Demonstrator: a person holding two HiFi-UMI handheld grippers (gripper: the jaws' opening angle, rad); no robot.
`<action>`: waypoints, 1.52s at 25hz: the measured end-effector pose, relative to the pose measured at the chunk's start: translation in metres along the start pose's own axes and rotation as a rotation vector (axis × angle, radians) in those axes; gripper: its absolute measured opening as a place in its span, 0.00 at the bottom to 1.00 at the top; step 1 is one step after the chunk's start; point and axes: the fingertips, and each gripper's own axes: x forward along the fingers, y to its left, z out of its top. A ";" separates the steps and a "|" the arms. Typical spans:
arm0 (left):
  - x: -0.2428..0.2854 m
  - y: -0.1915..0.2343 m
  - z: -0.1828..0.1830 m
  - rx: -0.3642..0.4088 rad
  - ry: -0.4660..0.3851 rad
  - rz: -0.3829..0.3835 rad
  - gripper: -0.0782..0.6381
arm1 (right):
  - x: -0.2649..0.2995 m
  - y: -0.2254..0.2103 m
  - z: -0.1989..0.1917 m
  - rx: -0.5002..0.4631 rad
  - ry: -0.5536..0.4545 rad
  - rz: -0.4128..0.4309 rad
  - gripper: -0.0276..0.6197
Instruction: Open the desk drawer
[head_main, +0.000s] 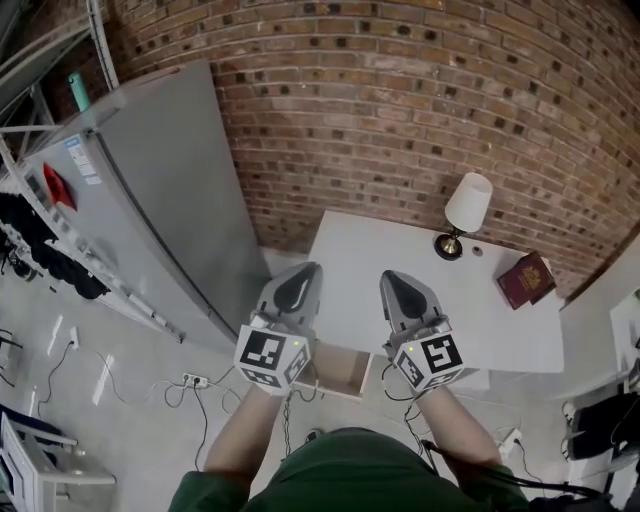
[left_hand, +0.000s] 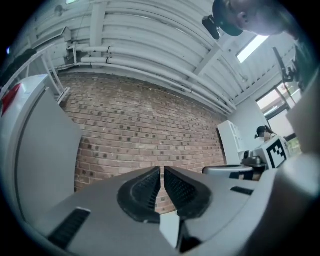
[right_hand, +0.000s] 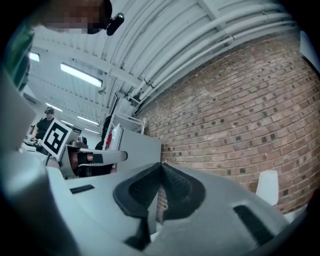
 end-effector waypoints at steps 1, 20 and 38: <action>0.000 -0.003 0.005 0.010 -0.013 -0.003 0.14 | -0.001 0.001 0.003 -0.015 -0.003 0.001 0.04; -0.012 -0.008 -0.012 0.025 0.005 -0.005 0.14 | -0.002 0.013 -0.013 -0.084 0.044 -0.013 0.04; -0.006 0.003 -0.035 -0.003 0.016 -0.010 0.14 | 0.009 0.011 -0.026 -0.083 0.076 -0.014 0.04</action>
